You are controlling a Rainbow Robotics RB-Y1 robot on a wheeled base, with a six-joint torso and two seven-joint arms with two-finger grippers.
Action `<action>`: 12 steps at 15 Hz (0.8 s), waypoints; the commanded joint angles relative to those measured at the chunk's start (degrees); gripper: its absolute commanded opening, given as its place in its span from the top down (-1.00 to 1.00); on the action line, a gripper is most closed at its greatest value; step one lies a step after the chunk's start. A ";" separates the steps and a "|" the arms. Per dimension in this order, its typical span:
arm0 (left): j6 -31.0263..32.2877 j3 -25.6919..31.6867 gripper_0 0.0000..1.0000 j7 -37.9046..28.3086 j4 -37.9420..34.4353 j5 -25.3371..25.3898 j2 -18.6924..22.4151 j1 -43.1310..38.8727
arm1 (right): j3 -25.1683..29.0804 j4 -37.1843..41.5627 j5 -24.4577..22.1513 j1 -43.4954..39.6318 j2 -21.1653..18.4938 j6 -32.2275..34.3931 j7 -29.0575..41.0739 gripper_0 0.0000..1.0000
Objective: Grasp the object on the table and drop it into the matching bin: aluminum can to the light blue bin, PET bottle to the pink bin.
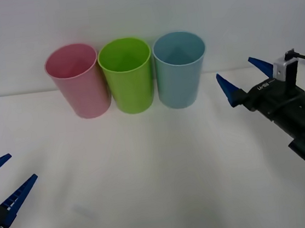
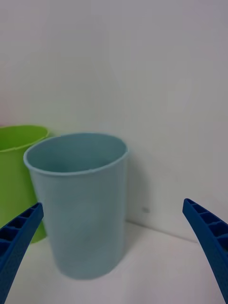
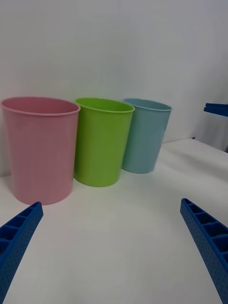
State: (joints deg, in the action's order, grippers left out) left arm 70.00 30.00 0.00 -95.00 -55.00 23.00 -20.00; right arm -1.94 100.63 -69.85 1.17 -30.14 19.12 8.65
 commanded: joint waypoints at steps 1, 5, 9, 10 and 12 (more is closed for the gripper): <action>0.00 0.00 -1.00 0.00 0.00 0.00 0.00 0.00 | 3.96 0.00 1.99 -4.25 0.34 8.04 -3.91 -1.00; 0.00 0.00 -1.00 0.00 0.00 0.00 0.00 0.00 | 10.20 0.00 5.95 -10.93 0.43 19.99 -12.78 -1.00; 0.00 0.00 -1.00 0.00 0.00 0.00 0.00 0.00 | 15.12 -0.09 8.23 -17.69 0.52 30.71 -15.77 -1.00; 0.00 0.00 -1.00 0.00 0.00 0.00 0.00 0.00 | 16.00 -0.09 8.67 -19.01 0.52 32.65 -15.95 -1.00; 0.00 0.00 -1.00 0.00 0.00 0.00 0.00 0.00 | 17.84 -0.09 9.82 -21.56 0.52 36.43 -16.56 -1.00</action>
State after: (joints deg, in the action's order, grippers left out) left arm 70.00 30.00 0.00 -95.00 -55.00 23.00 -20.00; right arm 15.28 100.61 -60.41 -19.65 -29.63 54.33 -7.69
